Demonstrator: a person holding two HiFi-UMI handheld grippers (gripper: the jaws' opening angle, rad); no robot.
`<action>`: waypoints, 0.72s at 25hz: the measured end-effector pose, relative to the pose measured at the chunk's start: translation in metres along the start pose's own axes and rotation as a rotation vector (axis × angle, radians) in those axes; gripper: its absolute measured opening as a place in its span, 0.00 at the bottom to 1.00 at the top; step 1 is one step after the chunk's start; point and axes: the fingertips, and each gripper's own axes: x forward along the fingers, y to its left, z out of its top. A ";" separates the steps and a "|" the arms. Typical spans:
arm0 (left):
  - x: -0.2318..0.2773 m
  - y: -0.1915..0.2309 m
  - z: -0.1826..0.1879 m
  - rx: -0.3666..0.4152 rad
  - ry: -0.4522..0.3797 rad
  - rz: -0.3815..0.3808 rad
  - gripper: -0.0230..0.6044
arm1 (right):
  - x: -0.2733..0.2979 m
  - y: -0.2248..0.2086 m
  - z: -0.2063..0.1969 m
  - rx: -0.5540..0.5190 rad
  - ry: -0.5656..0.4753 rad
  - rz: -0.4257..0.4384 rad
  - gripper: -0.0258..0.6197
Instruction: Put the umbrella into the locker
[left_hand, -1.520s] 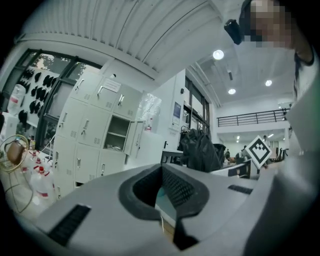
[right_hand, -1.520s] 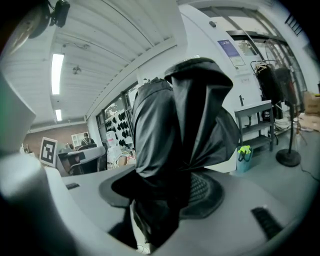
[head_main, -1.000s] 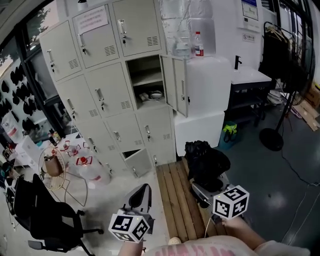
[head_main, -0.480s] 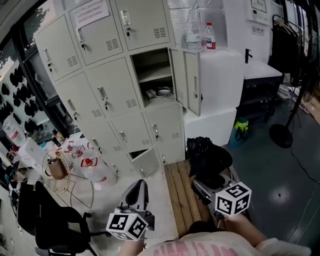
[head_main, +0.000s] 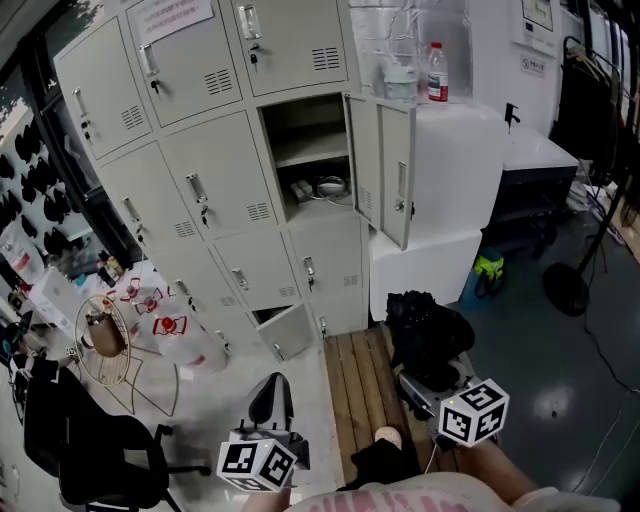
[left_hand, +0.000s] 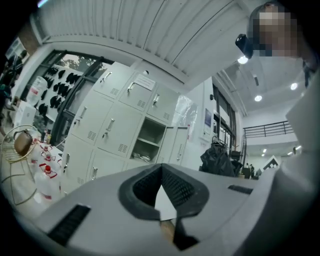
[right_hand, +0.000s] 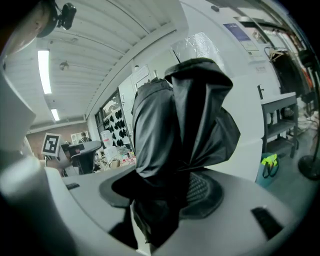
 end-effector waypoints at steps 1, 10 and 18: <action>0.009 0.004 -0.001 0.000 0.003 0.020 0.04 | 0.008 -0.007 0.002 -0.008 0.011 0.008 0.40; 0.113 0.007 0.008 0.016 0.005 0.042 0.04 | 0.084 -0.061 0.051 -0.046 0.031 0.115 0.40; 0.184 0.011 0.021 -0.001 -0.038 0.081 0.04 | 0.135 -0.101 0.100 -0.070 0.027 0.159 0.40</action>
